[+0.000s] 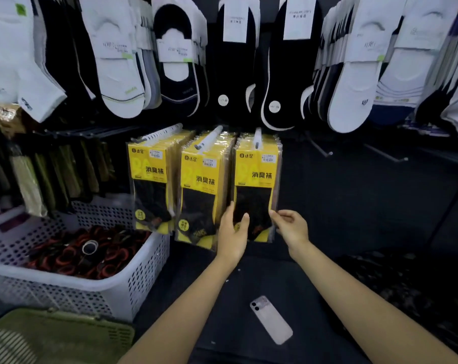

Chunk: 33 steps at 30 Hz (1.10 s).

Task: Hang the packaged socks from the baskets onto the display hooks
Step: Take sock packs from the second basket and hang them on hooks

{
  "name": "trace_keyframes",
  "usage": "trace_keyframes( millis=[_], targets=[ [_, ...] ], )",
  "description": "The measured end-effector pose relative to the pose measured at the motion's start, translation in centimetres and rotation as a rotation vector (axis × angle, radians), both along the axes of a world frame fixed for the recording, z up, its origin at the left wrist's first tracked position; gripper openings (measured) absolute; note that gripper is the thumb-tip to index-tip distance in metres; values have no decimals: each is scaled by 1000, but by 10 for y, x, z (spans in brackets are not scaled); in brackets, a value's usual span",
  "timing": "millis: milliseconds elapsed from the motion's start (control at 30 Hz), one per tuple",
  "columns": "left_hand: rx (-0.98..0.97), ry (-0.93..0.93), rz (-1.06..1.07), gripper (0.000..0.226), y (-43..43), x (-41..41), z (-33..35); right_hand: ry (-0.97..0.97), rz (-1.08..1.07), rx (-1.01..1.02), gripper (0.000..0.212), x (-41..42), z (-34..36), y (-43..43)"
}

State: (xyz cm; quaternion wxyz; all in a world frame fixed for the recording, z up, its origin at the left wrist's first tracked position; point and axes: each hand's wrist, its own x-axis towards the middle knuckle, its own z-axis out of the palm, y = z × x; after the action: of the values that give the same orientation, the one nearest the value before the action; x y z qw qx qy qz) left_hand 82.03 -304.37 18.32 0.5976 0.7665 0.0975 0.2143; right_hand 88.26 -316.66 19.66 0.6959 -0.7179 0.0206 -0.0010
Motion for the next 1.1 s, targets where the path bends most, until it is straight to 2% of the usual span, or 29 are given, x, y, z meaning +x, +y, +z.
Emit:
trace_keyframes(
  millis=[133, 233, 300, 467, 533, 633, 700, 767, 867, 967, 1033, 1100],
  targets=[
    [-32, 163, -72, 55, -10, -49, -72, 117, 138, -59, 27, -45, -56, -37],
    [-155, 334, -92, 46, -20, -91, -130, 317, 267, -133, 19, -85, -108, -72],
    [-190, 429, -89, 37, -28, -113, -161, 449, 274, -173, 19, -110, -143, -96],
    [-42, 684, -399, 34, -54, -150, -209, 577, 223, -326, 12, -156, -211, -148],
    [153, 684, -432, 36, -55, -161, -222, 604, 270, -397, 8, -167, -228, -150],
    [678, 733, -418, 56, -46, -177, -243, 658, 428, -516, 21, -187, -251, -145],
    [848, 774, -470, 70, -40, -186, -254, 738, 441, -502, 32, -201, -260, -139],
    [878, 744, -481, 77, -37, -192, -261, 749, 385, -468, 40, -210, -263, -132],
    [813, 707, -437, 80, -37, -199, -263, 775, 333, -429, 58, -215, -258, -124],
    [746, 681, -423, 81, -35, -202, -265, 812, 411, -373, 61, -220, -253, -121],
    [735, 669, -430, 79, -36, -202, -265, 849, 457, -328, 79, -225, -254, -121],
    [715, 654, -429, 77, -37, -201, -264, 901, 456, -169, 88, -228, -257, -120]
  ],
)
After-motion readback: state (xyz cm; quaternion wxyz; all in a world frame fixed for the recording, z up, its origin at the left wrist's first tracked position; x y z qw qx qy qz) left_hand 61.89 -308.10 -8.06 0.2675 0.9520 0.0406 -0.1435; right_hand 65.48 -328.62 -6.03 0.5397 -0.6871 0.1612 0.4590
